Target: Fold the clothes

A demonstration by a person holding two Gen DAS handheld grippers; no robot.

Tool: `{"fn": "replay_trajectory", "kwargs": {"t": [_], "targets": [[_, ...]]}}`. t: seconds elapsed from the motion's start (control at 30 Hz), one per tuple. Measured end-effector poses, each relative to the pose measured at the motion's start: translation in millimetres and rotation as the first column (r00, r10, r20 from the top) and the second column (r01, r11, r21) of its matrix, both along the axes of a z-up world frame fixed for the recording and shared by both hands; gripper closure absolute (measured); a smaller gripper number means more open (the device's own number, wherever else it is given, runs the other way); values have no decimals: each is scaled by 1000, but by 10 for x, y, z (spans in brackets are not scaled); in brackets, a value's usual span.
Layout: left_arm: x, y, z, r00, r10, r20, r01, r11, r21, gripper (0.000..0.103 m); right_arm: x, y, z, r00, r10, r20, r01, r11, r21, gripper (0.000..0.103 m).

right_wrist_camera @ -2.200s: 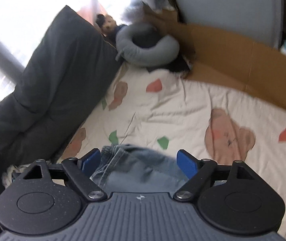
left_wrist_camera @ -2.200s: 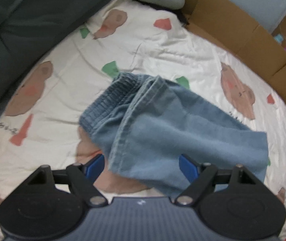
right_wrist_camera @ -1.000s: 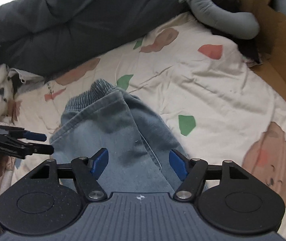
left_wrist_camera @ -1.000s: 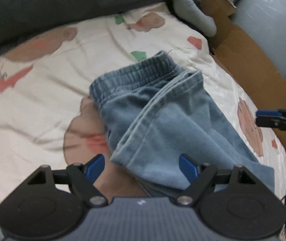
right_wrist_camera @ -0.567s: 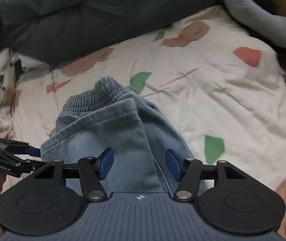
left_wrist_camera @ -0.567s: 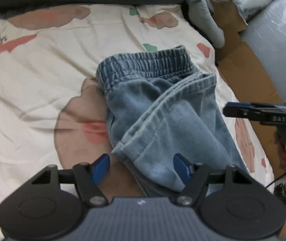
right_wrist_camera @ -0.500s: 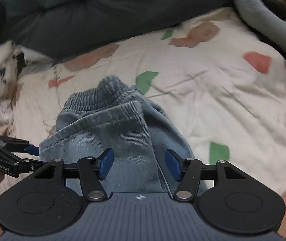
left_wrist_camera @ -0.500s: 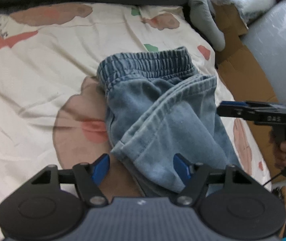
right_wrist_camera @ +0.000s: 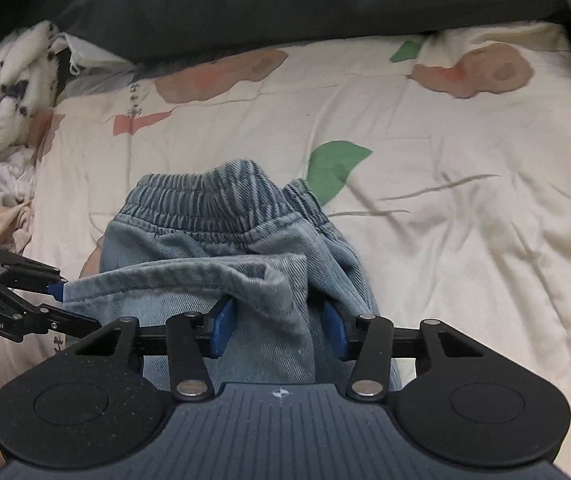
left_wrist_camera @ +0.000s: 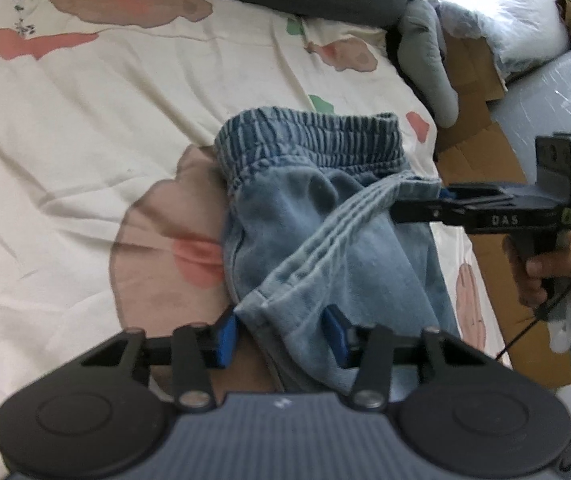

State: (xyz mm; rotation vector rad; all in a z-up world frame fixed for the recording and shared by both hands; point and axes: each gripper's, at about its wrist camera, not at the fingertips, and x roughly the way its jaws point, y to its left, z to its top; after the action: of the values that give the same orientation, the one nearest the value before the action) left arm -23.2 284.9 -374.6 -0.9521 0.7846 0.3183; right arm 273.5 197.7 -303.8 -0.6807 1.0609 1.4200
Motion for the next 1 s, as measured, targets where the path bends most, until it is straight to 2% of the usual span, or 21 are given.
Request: {"fn": "replay_trajectory", "kwargs": {"t": [0.07,0.13,0.23,0.37,0.47,0.7,0.83,1.0], "targets": [[5,11,4,1000,-7,0,7,1000,-7,58,-9,59,-15,1000,29,-9,-29,1000,-6,56],[1,23,14,1000,-12,2,12,1000,-14,65,-47,90,-10,998,58,1,-58,998,-16,62],[-52,40,69,1000,-13,11,13,1000,-18,72,-59,81,54,997,69,17,-69,997,-15,79],[-59,-17,237,999,-37,36,35,998,49,80,-27,-25,180,999,48,4,-48,999,10,88],[-31,-63,394,996,-60,69,54,994,91,83,-42,-91,302,999,24,29,-24,1000,6,88],[148,-11,625,991,-79,109,66,991,120,85,23,-166,629,995,-55,84,55,998,4,89],[237,45,671,990,-86,113,70,988,136,85,60,-125,753,989,-34,146,34,999,-1,89],[324,127,602,994,-67,84,55,989,141,85,63,6,747,977,41,210,-34,999,-35,89]]}}
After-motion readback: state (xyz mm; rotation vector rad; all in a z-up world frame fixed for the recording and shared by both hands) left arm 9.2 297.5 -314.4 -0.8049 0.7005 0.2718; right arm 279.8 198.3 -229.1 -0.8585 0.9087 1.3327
